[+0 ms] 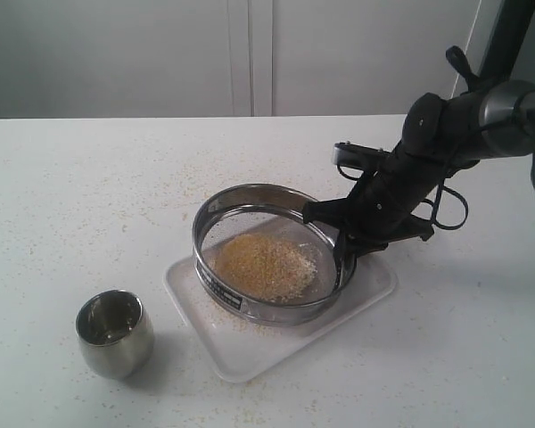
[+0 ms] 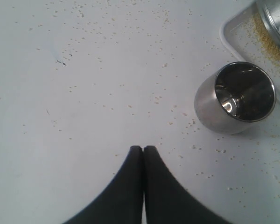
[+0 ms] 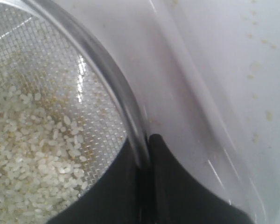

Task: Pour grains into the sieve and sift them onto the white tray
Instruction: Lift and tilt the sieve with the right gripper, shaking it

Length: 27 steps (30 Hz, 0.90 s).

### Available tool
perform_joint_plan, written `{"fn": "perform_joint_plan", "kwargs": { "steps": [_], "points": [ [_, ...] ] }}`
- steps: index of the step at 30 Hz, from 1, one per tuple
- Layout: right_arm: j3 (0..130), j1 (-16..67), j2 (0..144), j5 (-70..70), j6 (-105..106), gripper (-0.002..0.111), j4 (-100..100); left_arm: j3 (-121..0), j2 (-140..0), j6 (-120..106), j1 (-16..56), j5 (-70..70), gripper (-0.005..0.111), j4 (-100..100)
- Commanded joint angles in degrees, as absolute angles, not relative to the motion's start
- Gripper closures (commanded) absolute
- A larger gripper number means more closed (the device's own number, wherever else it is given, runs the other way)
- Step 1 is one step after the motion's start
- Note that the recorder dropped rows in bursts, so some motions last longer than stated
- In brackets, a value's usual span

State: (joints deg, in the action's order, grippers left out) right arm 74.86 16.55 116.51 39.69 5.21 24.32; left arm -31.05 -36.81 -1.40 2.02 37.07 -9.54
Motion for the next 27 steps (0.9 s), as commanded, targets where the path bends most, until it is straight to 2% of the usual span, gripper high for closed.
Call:
{"fn": "perform_joint_plan", "kwargs": {
  "steps": [1,22,27],
  "points": [
    [75.4,16.6,116.4,39.4,4.2,0.108,25.6,-30.7,-36.4,-1.5,1.8,37.6,0.107,-9.7],
    [75.4,16.6,108.4,41.6,3.8,0.108,21.8,-30.7,-36.4,-1.5,1.8,37.6,0.107,-9.7],
    [75.4,19.2,107.7,44.7,3.5,0.108,18.8,-30.7,-36.4,-1.5,1.8,37.6,0.107,-9.7]
  ]
}}
